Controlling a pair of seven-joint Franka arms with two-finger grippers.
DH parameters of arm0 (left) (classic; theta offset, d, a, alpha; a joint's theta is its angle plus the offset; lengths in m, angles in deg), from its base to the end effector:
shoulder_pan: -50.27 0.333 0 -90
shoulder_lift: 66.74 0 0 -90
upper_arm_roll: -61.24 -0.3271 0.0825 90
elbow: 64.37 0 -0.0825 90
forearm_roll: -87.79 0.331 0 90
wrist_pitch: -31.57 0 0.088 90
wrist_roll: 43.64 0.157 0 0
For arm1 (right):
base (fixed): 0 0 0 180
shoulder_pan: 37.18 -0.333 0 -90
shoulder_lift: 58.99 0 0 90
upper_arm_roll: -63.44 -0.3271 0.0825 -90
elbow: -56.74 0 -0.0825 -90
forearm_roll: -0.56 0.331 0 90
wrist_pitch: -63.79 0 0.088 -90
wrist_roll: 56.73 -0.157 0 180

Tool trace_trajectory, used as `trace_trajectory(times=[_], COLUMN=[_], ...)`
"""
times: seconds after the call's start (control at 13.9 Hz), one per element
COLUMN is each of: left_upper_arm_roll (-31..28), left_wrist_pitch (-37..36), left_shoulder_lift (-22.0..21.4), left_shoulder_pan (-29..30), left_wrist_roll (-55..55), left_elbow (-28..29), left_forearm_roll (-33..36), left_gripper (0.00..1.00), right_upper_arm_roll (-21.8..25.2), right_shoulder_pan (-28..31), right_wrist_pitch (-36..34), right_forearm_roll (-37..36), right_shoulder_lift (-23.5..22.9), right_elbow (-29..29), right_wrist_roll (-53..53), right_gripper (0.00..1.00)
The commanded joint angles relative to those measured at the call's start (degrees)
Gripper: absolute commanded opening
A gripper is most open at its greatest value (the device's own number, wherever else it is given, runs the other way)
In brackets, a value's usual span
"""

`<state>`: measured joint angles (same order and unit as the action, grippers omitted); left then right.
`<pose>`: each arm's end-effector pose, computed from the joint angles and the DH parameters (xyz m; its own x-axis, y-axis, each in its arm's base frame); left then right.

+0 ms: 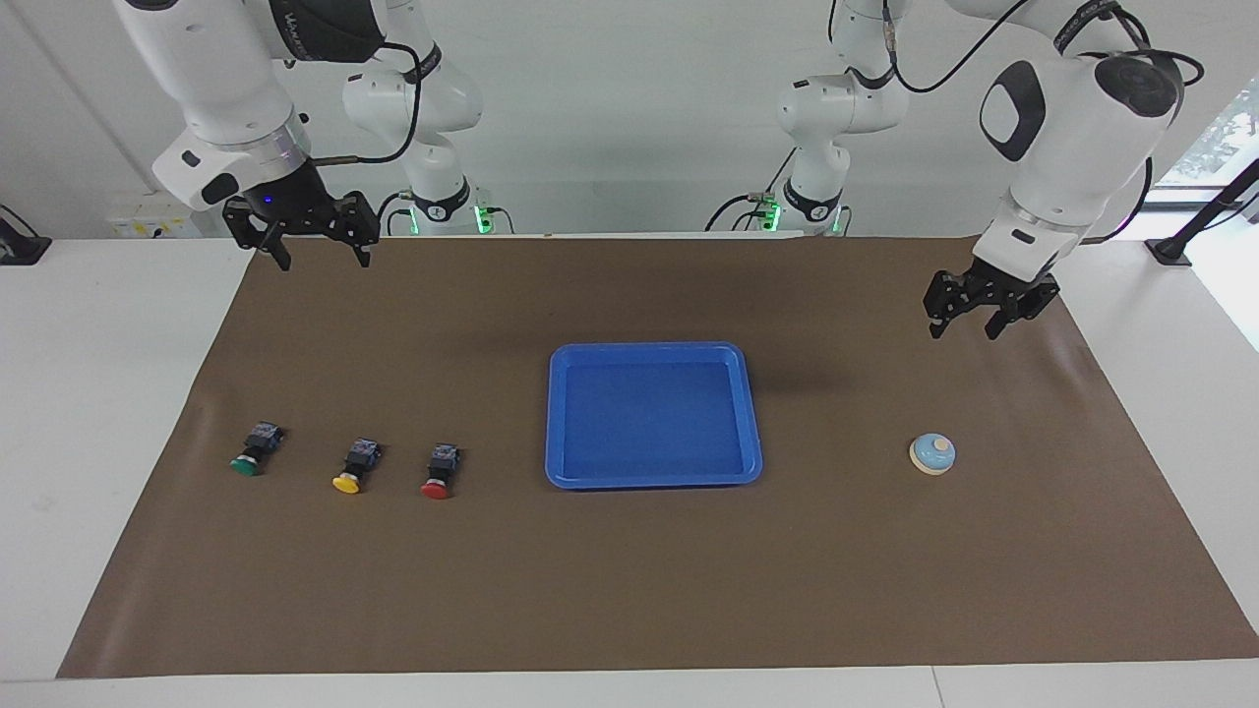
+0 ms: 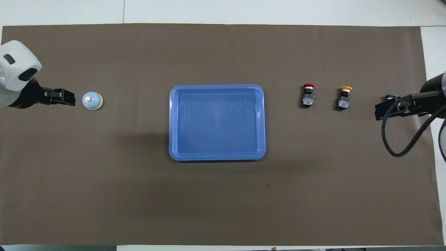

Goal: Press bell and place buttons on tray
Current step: 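Move the left gripper over the silver bell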

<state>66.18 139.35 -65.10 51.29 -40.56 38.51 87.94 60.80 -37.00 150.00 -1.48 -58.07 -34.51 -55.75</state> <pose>0.5285 -0.0355 0.5028 0.9909 -0.1224 0.0569 -0.1224 -0.9925 -0.0031 0.4850 0.0152 0.5792 0.9957 0.0575 -0.0724 0.0601 -0.9976 0.0351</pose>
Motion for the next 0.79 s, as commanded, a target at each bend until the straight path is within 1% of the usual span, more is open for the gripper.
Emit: trace_trajectory(times=[0.0,0.22,0.36,0.57,0.72], left_upper_arm_roll=[-0.54,-0.54,-0.54,-0.71,-0.89], left_wrist_pitch=[5.67,10.6,11.4,14.38,15.62], left_shoulder_lift=[4.67,9.51,10.49,14.96,16.2], left_shoulder_pan=[-0.14,1.52,1.97,2.06,2.32], left_wrist_roll=[-0.72,-0.63,-0.72,-0.8,-0.8], left_elbow=[1.09,1.62,2.32,1.97,1.97], left_forearm_roll=[-0.15,-0.15,-0.24,-0.24,-0.24], left_gripper=[0.0,0.0,0.0,0.0,0.0], right_upper_arm_roll=[-0.53,-0.53,-0.53,-0.53,-0.53], right_shoulder_pan=[0.79,0.79,0.79,0.79,0.79], right_wrist_pitch=[0.18,0.18,0.18,0.18,0.18], right_forearm_roll=[-0.59,-0.59,-0.59,-0.59,-0.59], right_shoulder_lift=[1.1,1.1,1.1,1.1,1.1], right_elbow=[-1.13,-1.13,-1.13,-1.13,-1.13], right_wrist_roll=[1.31,1.31,1.31,1.31,1.31], right_gripper=[1.0,1.0,1.0,1.0,1.0])
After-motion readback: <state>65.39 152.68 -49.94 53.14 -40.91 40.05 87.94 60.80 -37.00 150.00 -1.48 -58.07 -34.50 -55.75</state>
